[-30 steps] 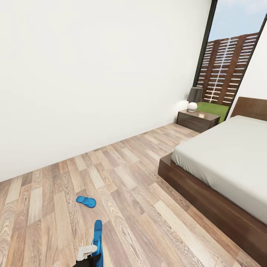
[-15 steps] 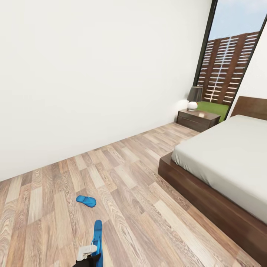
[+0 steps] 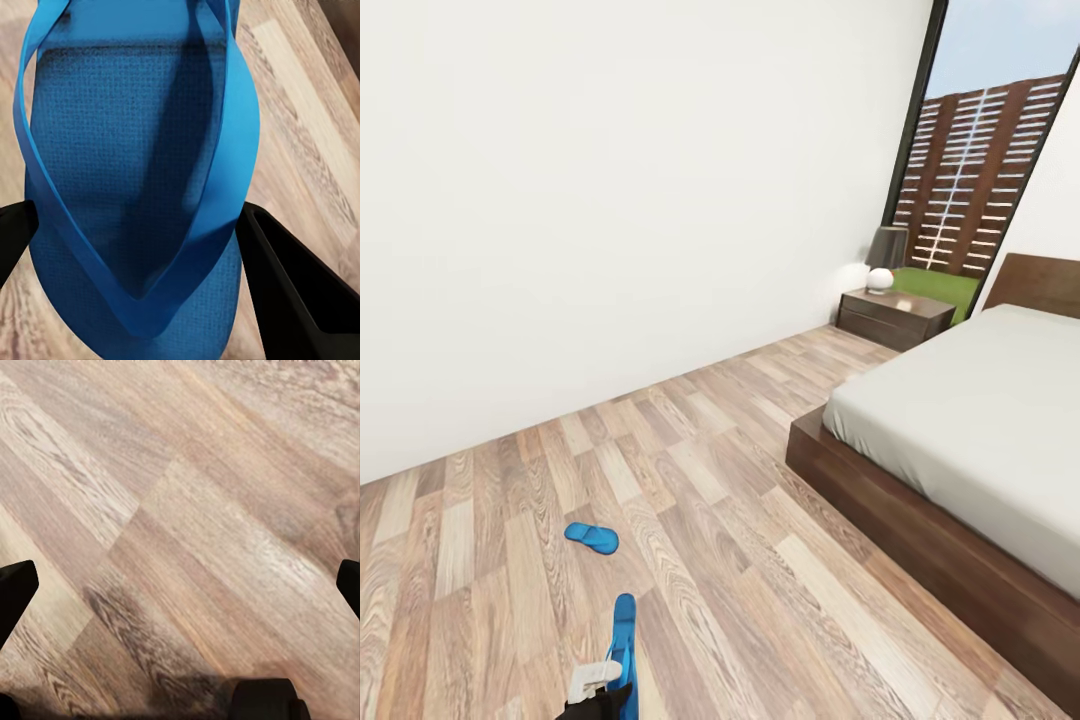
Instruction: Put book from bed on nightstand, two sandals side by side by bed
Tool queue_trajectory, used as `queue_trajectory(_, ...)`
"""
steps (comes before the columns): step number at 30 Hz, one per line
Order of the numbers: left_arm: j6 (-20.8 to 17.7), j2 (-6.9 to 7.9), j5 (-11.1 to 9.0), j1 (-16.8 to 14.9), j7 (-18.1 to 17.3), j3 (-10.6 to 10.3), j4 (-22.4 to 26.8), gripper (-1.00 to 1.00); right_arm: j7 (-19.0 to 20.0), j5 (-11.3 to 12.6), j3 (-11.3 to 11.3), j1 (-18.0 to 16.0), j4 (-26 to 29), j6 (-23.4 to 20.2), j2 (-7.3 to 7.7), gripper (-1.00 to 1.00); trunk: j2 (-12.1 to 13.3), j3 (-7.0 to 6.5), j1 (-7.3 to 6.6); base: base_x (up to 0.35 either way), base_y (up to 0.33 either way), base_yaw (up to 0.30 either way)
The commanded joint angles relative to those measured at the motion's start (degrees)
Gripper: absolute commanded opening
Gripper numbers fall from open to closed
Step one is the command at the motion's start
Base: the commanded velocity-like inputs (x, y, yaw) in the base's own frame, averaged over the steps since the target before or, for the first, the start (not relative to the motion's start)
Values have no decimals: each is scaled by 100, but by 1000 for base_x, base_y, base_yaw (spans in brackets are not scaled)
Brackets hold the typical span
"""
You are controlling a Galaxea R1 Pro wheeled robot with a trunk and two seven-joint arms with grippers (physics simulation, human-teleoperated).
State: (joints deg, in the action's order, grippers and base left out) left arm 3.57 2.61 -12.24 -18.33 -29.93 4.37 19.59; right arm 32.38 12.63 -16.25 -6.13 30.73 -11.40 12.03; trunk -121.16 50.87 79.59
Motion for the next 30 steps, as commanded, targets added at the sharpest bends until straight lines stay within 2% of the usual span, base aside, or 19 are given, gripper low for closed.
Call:
queue_trajectory(1,3,-1,-6,-4,-39,27,-7,-100,23,56,-19,-2,3,-58,-3,100,-2,6,0,145,0,-2)
queue_trajectory(14,3,3,-6,-4,-39,28,-7,-100,23,51,-19,-2,3,-60,-3,100,-2,7,0,295,0,0)
queue_trajectory(18,3,3,-6,-4,-39,28,-7,-100,23,54,-19,-2,4,-62,0,100,-2,7,0,129,0,33)
queue_trajectory(30,3,3,-6,-4,-39,28,-7,-100,23,56,-20,-2,3,-62,0,100,-2,7,0,8,0,260)
